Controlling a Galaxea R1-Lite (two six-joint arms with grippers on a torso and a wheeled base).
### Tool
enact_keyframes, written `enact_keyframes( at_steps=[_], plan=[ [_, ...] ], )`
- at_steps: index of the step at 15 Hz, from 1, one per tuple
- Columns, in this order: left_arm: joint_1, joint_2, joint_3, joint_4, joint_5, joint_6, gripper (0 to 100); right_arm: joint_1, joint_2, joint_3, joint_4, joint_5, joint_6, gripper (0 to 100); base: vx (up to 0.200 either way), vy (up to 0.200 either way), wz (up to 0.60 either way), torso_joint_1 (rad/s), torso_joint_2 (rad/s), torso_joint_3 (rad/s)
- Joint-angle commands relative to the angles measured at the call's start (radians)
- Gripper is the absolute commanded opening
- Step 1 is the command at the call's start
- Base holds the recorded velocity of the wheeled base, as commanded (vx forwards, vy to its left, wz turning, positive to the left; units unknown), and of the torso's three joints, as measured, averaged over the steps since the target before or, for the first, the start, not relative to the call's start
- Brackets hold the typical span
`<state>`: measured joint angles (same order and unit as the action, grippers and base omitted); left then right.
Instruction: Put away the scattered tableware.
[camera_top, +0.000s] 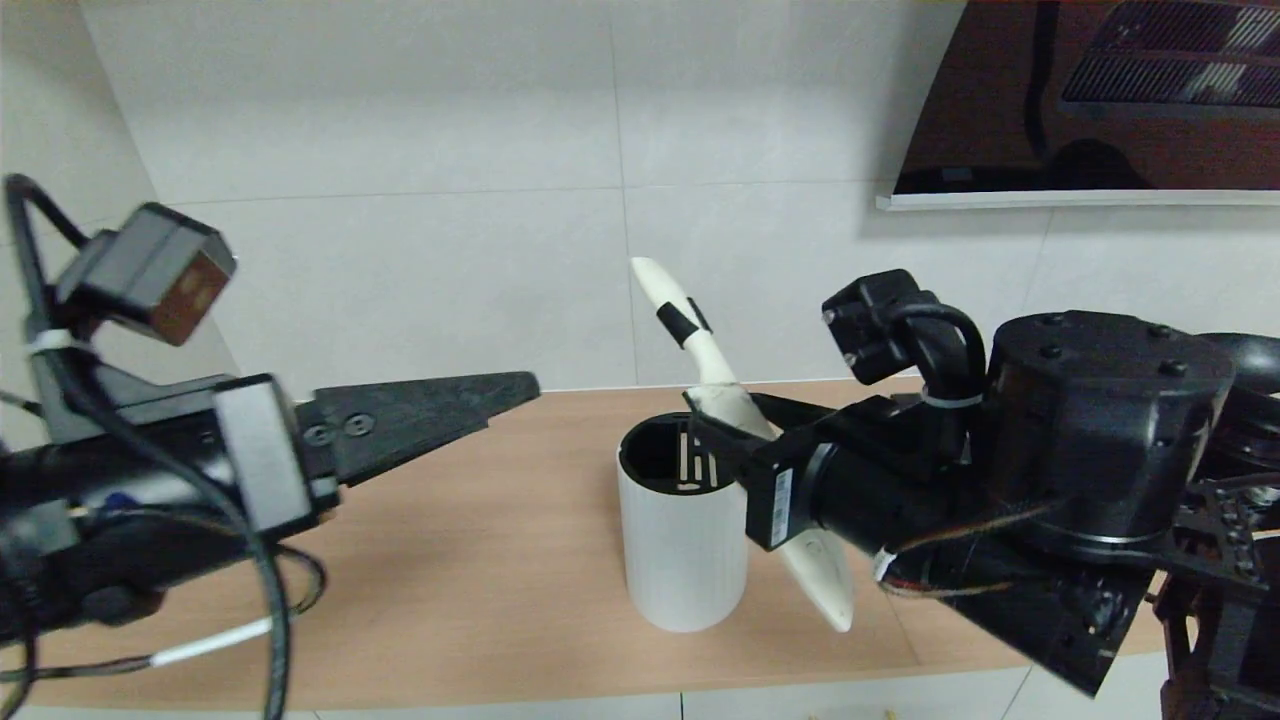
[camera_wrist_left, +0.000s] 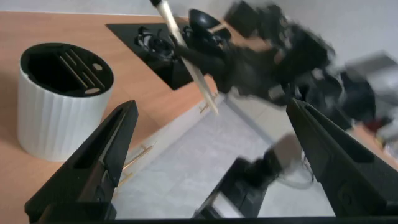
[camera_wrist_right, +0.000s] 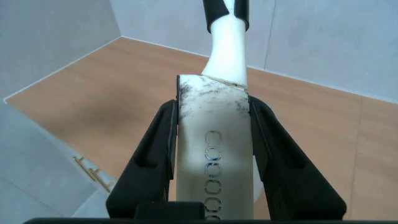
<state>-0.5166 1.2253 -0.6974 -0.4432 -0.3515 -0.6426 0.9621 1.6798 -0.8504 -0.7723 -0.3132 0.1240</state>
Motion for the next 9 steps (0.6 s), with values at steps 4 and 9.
enact_keyframes(
  at_steps=[4,9],
  plan=[
    [-0.065,0.224,-0.027,-0.189,0.144,-0.097,100,0.106,0.087,-0.01,-0.085,-0.044,0.0,0,0.0,0.0,0.0,0.0,0.0,0.0],
    [-0.077,0.28,-0.027,-0.29,0.218,-0.095,100,0.148,0.098,-0.004,-0.113,-0.073,0.0,0,0.0,0.0,0.0,0.0,0.0,0.0]
  ],
)
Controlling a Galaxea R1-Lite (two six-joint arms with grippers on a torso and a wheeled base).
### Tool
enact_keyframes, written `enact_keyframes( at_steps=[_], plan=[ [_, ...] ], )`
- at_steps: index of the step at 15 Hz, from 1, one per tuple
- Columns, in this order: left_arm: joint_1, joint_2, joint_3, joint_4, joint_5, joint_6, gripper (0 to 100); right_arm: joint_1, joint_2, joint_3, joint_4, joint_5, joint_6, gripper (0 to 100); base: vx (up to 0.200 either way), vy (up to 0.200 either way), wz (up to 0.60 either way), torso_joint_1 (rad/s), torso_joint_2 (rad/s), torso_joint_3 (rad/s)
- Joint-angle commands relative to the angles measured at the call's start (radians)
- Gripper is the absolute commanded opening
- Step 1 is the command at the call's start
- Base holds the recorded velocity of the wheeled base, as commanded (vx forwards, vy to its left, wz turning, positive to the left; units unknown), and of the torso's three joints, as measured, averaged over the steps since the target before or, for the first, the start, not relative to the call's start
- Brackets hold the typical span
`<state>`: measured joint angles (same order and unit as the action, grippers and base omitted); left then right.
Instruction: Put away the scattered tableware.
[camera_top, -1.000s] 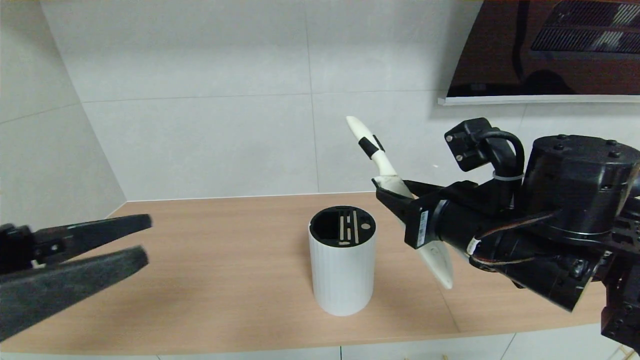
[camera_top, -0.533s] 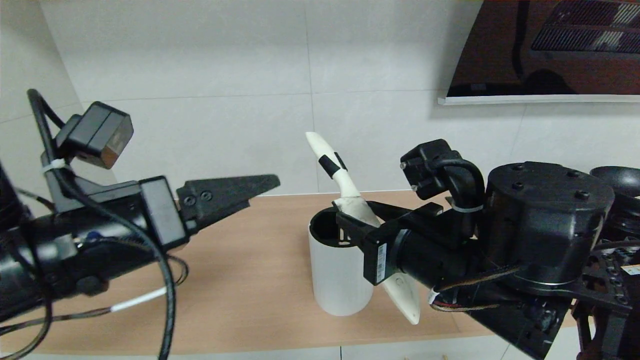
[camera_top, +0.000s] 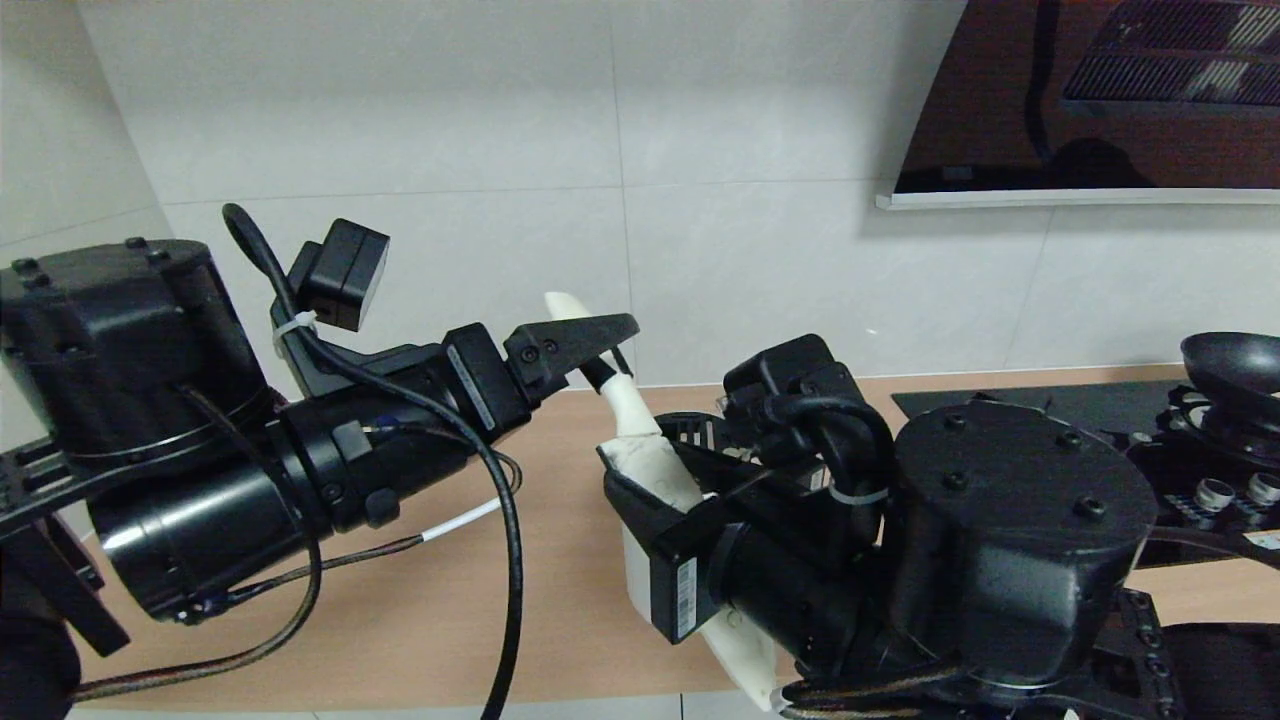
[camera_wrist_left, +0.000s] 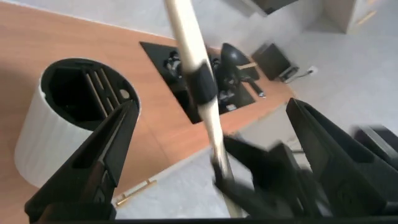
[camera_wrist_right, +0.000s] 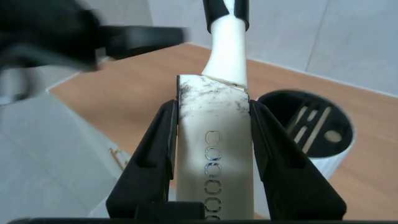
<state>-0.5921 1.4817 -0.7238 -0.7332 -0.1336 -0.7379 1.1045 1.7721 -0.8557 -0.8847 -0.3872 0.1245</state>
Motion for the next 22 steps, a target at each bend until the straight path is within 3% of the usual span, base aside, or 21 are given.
enact_keyframes(
  at_steps=[1,13,14,22],
  plan=[
    [-0.002,0.025,0.001,-0.014,0.012,0.0,100,0.012,0.004,0.004,0.0,-0.001,0.0,0,0.0,0.0,0.0,0.0,0.0,0.0],
    [-0.026,0.043,0.009,-0.012,0.014,0.002,100,0.025,0.006,0.011,-0.003,0.001,0.001,0,0.0,0.0,0.0,0.0,0.0,0.0],
    [-0.029,0.043,0.009,-0.011,0.014,0.002,0,0.025,0.006,0.011,-0.005,0.001,0.001,0,0.0,0.0,0.0,0.0,0.0,0.0],
    [-0.029,0.051,0.011,-0.011,0.012,0.0,0,0.025,0.001,0.014,-0.007,0.001,0.004,0,0.0,0.0,0.0,0.0,0.0,0.0]
  ],
)
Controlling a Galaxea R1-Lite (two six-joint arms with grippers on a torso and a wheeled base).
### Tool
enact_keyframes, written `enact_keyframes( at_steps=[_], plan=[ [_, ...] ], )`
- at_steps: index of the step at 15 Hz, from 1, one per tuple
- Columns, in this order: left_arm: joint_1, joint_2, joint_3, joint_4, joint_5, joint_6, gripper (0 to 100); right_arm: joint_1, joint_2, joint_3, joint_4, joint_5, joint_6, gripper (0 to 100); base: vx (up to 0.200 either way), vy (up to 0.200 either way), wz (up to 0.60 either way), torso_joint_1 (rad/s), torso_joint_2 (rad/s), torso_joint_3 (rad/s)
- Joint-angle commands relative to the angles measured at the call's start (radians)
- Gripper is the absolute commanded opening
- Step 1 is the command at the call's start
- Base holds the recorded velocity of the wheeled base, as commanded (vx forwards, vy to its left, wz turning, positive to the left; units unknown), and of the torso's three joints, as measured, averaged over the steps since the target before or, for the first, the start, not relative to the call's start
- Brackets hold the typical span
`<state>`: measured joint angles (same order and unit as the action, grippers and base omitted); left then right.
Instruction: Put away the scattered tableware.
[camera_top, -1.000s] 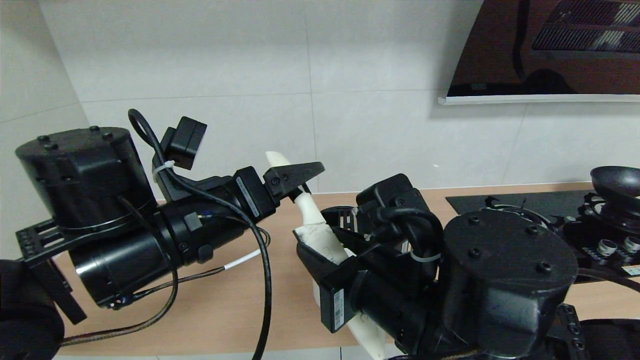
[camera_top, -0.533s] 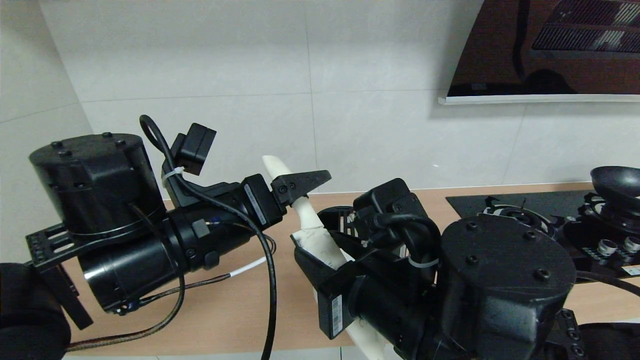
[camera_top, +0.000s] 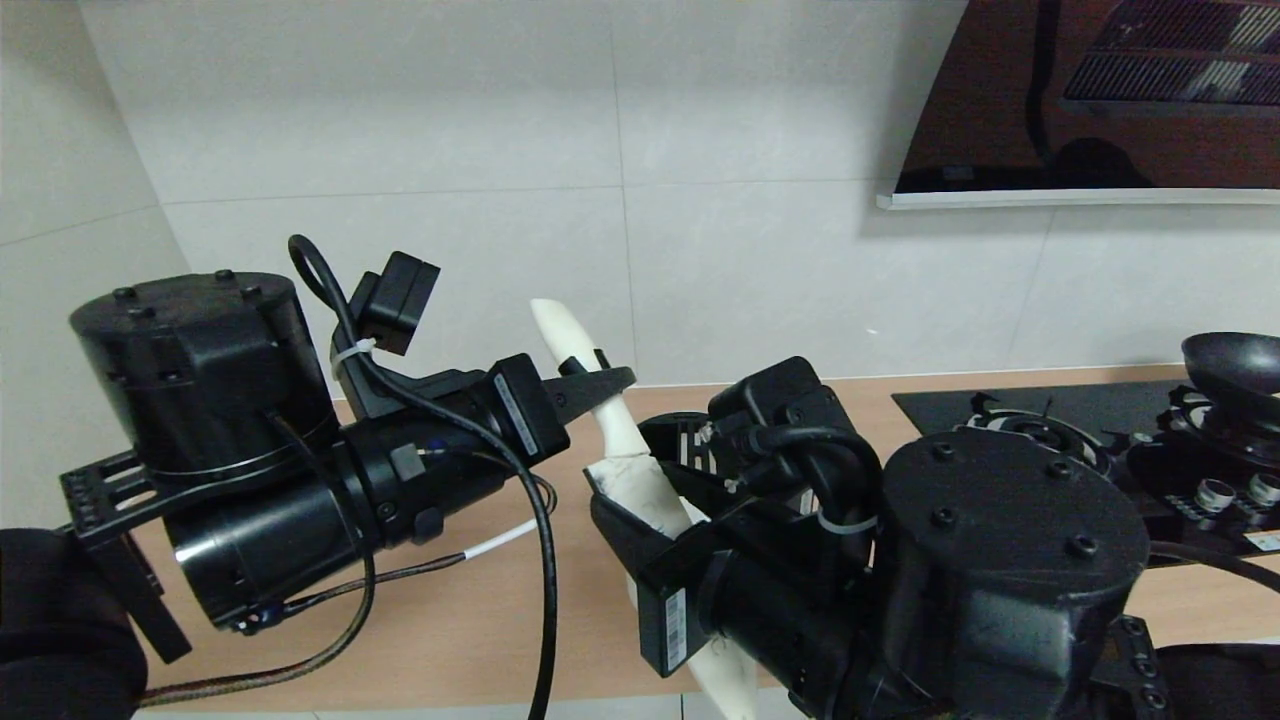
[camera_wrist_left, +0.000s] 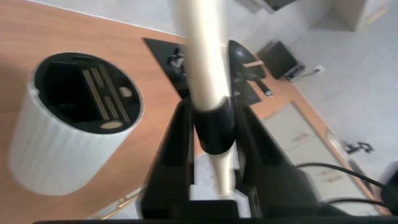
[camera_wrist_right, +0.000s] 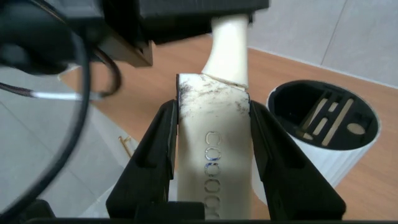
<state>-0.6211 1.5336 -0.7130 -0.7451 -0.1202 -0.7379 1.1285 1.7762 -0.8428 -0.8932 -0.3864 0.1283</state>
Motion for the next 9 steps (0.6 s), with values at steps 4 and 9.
enact_keyframes(
  at_steps=[4,9],
  plan=[
    [0.0,-0.007,-0.002,-0.003,-0.001,0.0,0,-0.001,-0.003,0.008,-0.032,-0.003,-0.003,0,0.0,0.0,0.0,0.0,0.0,0.0],
    [0.0,-0.015,-0.013,0.0,0.002,0.0,0,-0.001,-0.007,0.011,-0.032,-0.005,-0.003,100,0.0,0.0,0.0,0.0,0.0,0.0]
  ],
)
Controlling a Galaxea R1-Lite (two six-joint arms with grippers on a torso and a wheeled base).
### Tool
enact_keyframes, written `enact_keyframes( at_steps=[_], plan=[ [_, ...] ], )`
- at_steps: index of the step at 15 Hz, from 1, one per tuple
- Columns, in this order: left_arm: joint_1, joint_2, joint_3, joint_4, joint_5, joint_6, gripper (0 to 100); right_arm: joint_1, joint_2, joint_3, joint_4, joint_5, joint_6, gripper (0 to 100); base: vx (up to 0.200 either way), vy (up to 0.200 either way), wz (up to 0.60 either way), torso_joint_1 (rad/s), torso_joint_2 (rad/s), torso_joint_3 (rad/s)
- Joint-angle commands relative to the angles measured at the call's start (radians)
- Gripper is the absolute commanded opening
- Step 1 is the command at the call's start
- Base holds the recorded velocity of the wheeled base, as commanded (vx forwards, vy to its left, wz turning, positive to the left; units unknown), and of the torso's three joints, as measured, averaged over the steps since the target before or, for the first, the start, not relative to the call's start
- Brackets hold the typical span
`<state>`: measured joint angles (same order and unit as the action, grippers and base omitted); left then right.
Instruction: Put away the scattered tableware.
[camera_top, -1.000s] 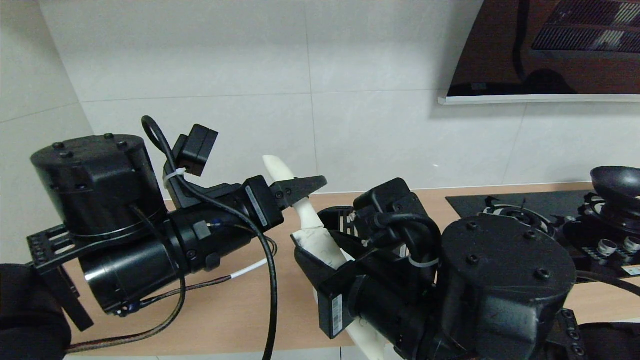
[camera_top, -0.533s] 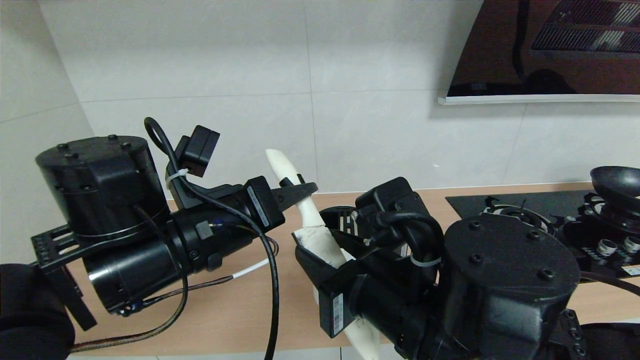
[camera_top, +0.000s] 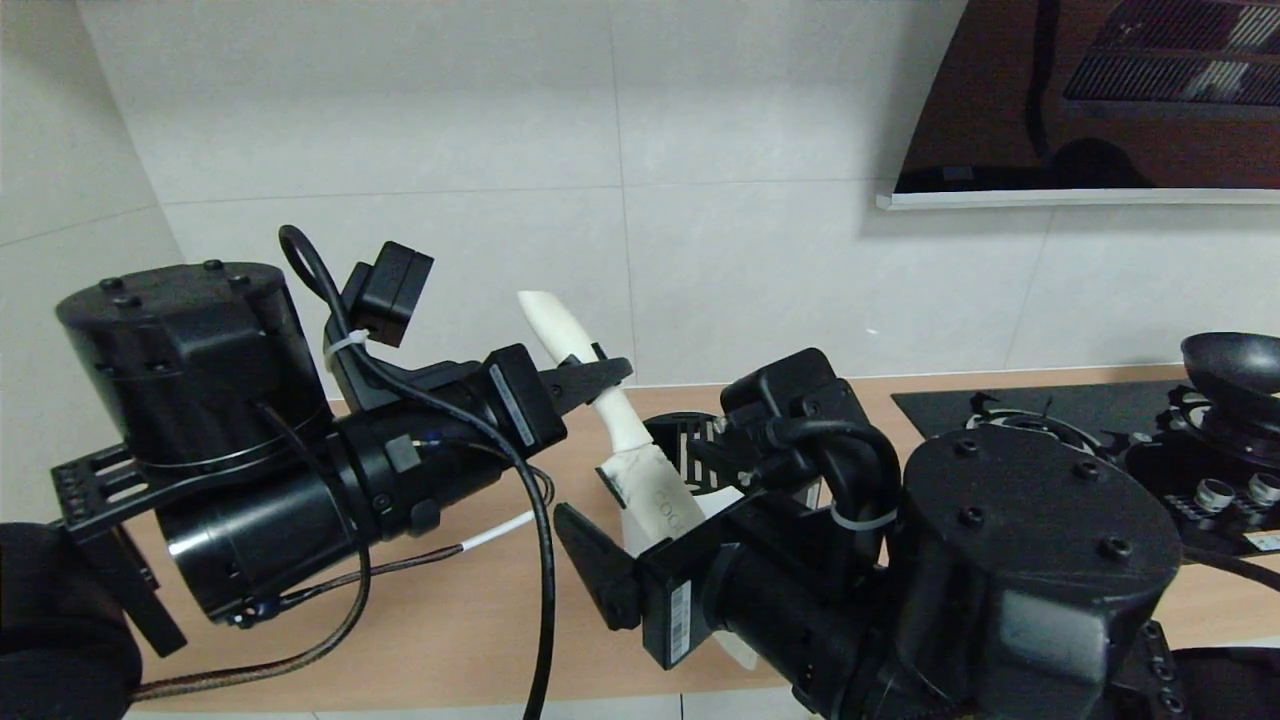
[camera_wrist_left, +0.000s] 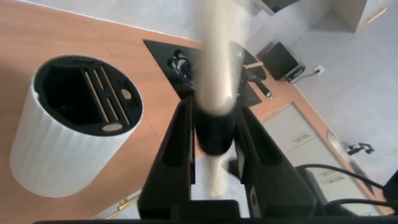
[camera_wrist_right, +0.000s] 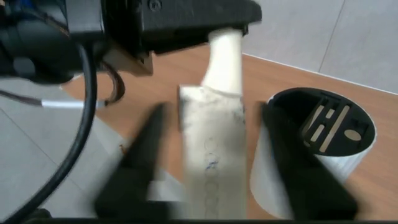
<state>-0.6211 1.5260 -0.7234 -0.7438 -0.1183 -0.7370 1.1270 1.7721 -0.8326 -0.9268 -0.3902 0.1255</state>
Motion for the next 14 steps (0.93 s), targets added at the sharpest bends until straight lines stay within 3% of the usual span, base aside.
enact_keyframes(
  at_steps=[1,5,6,8,10,11,12,13,14],
  plan=[
    [0.0,-0.012,-0.004,0.0,0.0,-0.001,0,0.0,-0.007,0.001,0.002,-0.001,0.0,100,0.0,0.0,0.0,0.0,0.0,0.0],
    [0.0,-0.018,-0.033,0.024,0.04,0.001,0,-0.023,-0.06,0.023,0.003,0.001,-0.003,100,0.0,0.0,0.0,0.0,0.0,0.0],
    [0.0,-0.04,-0.103,0.101,0.109,0.005,0,-0.093,-0.152,0.035,0.026,0.008,-0.007,100,0.0,0.0,0.0,0.0,0.0,0.0],
    [0.0,-0.081,-0.217,0.239,0.175,0.038,0,-0.24,-0.264,0.044,0.148,0.021,-0.004,100,0.0,0.0,0.0,0.0,0.0,0.0],
    [0.0,-0.081,-0.297,0.297,0.236,0.119,0,-0.369,-0.319,0.049,0.237,0.079,0.0,100,0.0,0.0,0.0,0.0,0.0,0.0],
    [0.0,-0.061,-0.332,0.299,0.296,0.238,0,-0.477,-0.349,0.078,0.281,0.148,0.002,100,0.0,0.0,0.0,0.0,0.0,0.0],
    [0.0,-0.049,-0.344,0.296,0.338,0.312,0,-0.54,-0.347,0.098,0.296,0.18,0.002,100,0.0,0.0,0.0,0.0,0.0,0.0],
    [0.0,-0.04,-0.352,0.293,0.364,0.361,0,-0.576,-0.341,0.11,0.296,0.191,0.005,100,0.0,0.0,0.0,0.0,0.0,0.0],
    [0.0,-0.032,-0.352,0.274,0.368,0.381,0,-0.589,-0.326,0.113,0.296,0.202,0.019,100,0.0,0.0,0.0,0.0,0.0,0.0]
  ],
)
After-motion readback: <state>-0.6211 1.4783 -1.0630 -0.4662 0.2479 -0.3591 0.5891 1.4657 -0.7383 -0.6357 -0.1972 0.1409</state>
